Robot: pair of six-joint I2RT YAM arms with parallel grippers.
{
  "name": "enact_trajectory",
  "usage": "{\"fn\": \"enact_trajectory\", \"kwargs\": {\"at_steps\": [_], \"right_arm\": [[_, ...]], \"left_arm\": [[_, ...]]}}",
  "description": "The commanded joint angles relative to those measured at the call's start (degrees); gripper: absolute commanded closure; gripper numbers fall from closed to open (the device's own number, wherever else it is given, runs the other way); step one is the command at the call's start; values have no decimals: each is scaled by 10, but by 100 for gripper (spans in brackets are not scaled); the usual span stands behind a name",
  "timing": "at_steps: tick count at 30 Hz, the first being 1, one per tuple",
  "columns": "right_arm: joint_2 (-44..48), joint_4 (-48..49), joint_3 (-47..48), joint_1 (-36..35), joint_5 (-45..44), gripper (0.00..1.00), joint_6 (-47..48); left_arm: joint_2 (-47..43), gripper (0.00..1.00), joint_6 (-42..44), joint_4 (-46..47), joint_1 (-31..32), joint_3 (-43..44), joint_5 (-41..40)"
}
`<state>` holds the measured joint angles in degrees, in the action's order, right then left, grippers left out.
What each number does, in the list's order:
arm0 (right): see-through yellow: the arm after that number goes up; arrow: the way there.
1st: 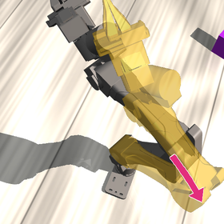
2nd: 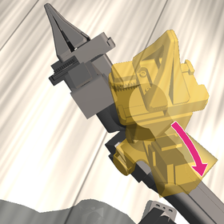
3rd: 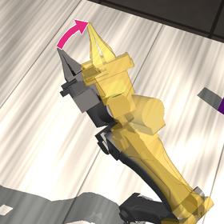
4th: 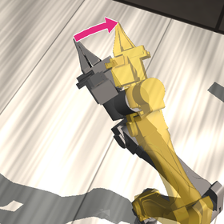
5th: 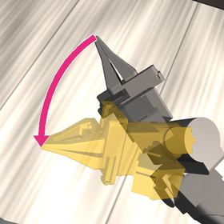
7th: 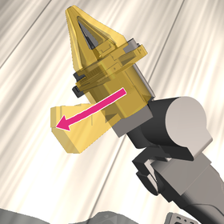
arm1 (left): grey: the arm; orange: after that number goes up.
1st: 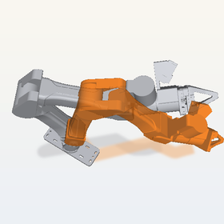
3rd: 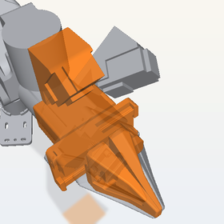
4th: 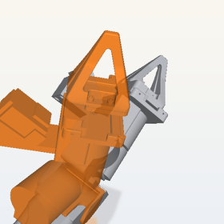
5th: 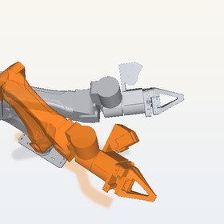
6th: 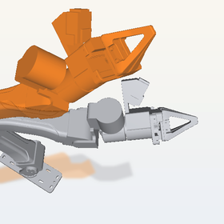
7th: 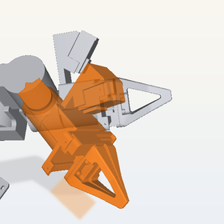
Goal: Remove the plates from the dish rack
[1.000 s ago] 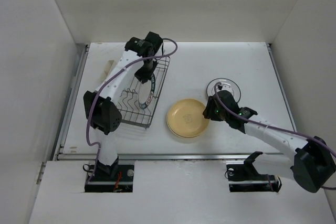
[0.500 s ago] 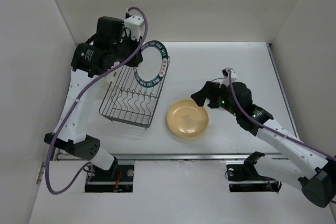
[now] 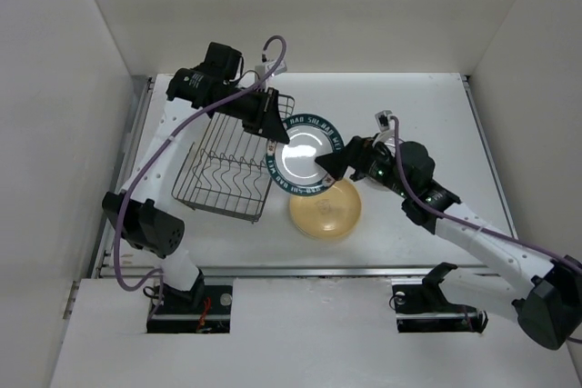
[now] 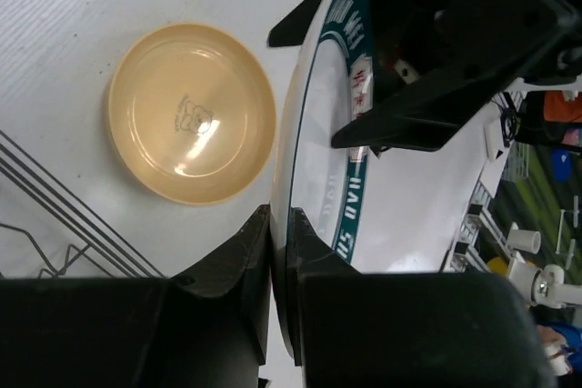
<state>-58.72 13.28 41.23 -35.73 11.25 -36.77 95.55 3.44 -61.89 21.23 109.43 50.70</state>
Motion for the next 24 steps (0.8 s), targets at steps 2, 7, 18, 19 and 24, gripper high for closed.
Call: {"fn": "enact_trajectory", "kwargs": {"at_steps": [2, 7, 18, 19, 24], "right_arm": [[-21, 46, 7, -4, 11, 13, -22], [-13, 54, 7, -4, 6, 83, -29], [64, -27, -5, -4, -154, 100, -73], [72, -43, -5, -4, -176, 100, -73], [120, -211, 10, 35, -389, 100, -123]], "left_arm": [[-41, 100, 8, 24, -2, 8, 103], [-47, 100, 8, 29, -2, -24, 79], [-67, 0, -5, 30, -2, -18, -347], [-78, 0, -12, 37, -2, -24, -458], [-116, 0, -18, 42, -42, -99, -683]]}}
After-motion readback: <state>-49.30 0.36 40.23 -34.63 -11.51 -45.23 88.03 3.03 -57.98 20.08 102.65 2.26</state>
